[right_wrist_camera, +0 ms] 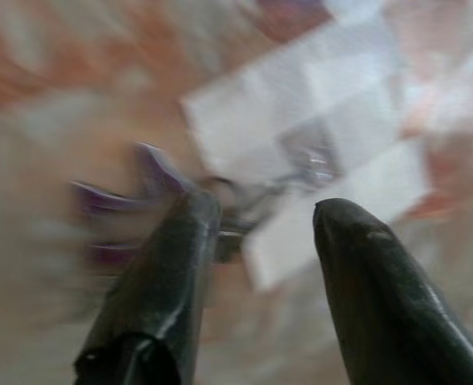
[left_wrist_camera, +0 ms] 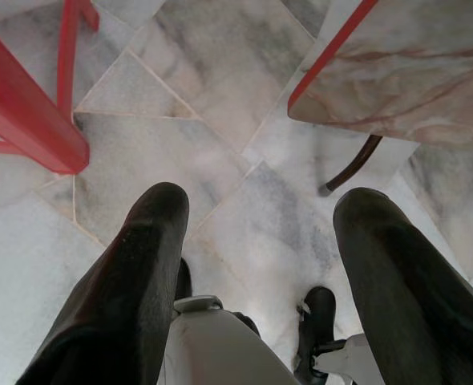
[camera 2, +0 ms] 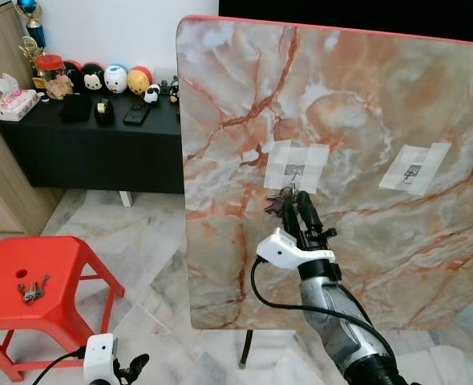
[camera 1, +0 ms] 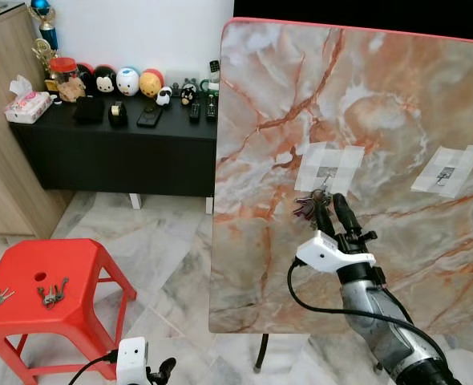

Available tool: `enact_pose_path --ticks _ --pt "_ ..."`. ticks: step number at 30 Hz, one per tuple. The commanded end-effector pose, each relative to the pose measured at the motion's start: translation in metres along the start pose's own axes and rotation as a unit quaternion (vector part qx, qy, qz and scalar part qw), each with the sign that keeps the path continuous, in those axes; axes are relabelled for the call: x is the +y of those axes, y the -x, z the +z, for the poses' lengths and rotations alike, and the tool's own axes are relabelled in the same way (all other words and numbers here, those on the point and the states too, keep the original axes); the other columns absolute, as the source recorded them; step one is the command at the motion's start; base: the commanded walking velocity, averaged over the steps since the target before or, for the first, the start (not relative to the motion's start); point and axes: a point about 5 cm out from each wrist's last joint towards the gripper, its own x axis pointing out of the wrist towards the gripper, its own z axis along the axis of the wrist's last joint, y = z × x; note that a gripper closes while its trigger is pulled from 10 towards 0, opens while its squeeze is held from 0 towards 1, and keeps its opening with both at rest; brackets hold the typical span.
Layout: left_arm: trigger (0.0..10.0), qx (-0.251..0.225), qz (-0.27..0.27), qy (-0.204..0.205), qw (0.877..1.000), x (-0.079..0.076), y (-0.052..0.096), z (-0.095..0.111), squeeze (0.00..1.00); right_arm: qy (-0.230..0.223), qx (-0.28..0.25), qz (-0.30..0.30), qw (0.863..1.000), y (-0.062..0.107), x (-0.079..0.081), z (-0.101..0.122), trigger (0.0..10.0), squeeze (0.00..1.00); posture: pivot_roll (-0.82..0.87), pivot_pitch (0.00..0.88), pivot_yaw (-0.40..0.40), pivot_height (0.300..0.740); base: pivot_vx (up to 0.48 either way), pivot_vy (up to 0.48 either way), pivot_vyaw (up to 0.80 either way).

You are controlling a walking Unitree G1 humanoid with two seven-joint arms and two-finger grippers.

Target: Hang keys on a hook

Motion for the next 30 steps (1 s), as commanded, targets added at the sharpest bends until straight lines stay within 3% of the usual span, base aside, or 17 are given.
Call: enact_pose_path --ticks 1,3,8,14,17,18,19,20,21,22,23,25,26,27,28,29,30 --pt "10.0 0.012 0.001 0.006 1.000 -0.001 0.001 -0.004 0.00 -0.035 0.010 0.033 0.999 0.010 0.005 -0.005 10.0 0.00 0.01 0.000 -0.115 0.740 0.000 0.000 0.00" --pt "10.0 0.012 0.000 0.005 1.000 -0.001 0.001 -0.004 0.00 -0.057 0.023 0.078 0.995 0.017 0.016 -0.009 10.0 0.00 0.00 0.000 -0.114 0.740 0.000 0.000 0.00" --pt "10.0 0.012 0.000 0.005 1.000 -0.001 0.000 -0.004 0.00 -0.058 0.040 0.115 0.991 0.023 0.025 -0.013 10.0 0.00 0.00 0.000 -0.113 0.740 0.000 0.000 0.00" --pt "10.0 0.014 0.001 0.004 1.000 -0.001 0.000 -0.004 0.00 -0.162 0.183 0.192 0.950 0.044 0.062 -0.037 10.0 0.00 0.01 0.000 -0.113 0.740 0.000 0.000 0.00" --pt "10.0 0.014 0.001 0.005 1.000 -0.001 0.000 -0.004 0.00 -0.248 0.276 0.198 0.907 0.057 0.079 -0.049 10.0 0.00 0.01 0.000 -0.114 0.740 0.000 0.000 0.00" --pt "10.0 0.014 0.001 0.005 1.000 -0.001 0.000 -0.004 0.00 -0.248 0.276 0.198 0.907 0.057 0.079 -0.049 10.0 0.00 0.01 0.000 -0.114 0.740 0.000 0.000 0.00" --pt "10.0 0.014 0.001 0.005 1.000 -0.001 0.000 -0.004 0.00 -0.266 0.302 0.197 0.894 0.062 0.083 -0.053 10.0 0.00 0.01 0.000 -0.114 0.740 0.000 0.000 0.00" --pt "10.0 0.014 0.002 0.005 1.000 -0.001 0.000 -0.004 0.00 -0.288 0.335 0.193 0.876 0.068 0.088 -0.059 10.0 0.00 0.01 0.000 -0.112 0.740 0.000 0.000 0.00" --pt "10.0 0.015 0.002 0.005 1.000 -0.001 0.000 -0.004 0.00 -0.325 0.385 0.186 0.844 0.081 0.094 -0.069 10.0 0.00 0.01 0.000 -0.110 0.740 0.000 0.000 0.00" --pt "10.0 0.015 0.002 0.005 1.000 -0.001 0.000 -0.004 0.00 -0.325 0.385 0.186 0.844 0.081 0.094 -0.069 10.0 0.00 0.01 0.000 -0.110 0.740 0.000 0.000 0.00" --pt "10.0 0.018 0.002 0.003 1.000 -0.001 0.000 -0.005 0.00 -0.350 0.432 0.187 0.810 0.094 0.100 -0.078 10.0 0.00 0.01 0.000 -0.110 0.740 0.000 0.000 0.00" --pt "10.0 0.020 0.002 0.001 1.000 -0.001 0.000 -0.005 0.00 -0.455 0.479 0.114 0.742 0.097 0.098 -0.085 10.0 0.00 0.03 0.000 -0.110 0.740 0.000 0.000 0.00" --pt "10.0 0.020 0.002 0.001 1.000 0.000 0.000 -0.005 0.00 -0.472 0.485 0.094 0.730 0.097 0.095 -0.088 10.0 0.00 0.03 0.000 -0.107 0.740 0.000 0.000 0.00" --pt "10.0 0.019 0.003 0.002 1.000 0.001 0.000 -0.004 0.00 -0.448 0.481 0.104 0.747 0.096 0.092 -0.092 10.0 0.00 0.02 0.000 -0.105 0.740 0.000 0.000 0.00" --pt "10.0 0.019 0.003 0.002 1.000 0.001 0.000 -0.004 0.00 -0.443 0.486 0.109 0.746 0.099 0.092 -0.094 10.0 0.00 0.00 0.000 -0.099 0.740 0.000 0.000 0.00" --pt "10.0 0.020 0.003 0.001 1.000 0.001 0.000 -0.005 0.00 -0.443 0.491 0.110 0.742 0.101 0.092 -0.095 10.0 0.00 0.00 0.000 -0.099 0.740 0.000 0.000 0.00" --pt "10.0 0.022 0.002 -0.002 1.000 0.001 0.000 -0.005 0.00 -0.447 0.508 0.106 0.728 0.108 0.094 -0.098 10.0 0.00 0.00 0.000 -0.098 0.740 0.000 0.000 0.00"
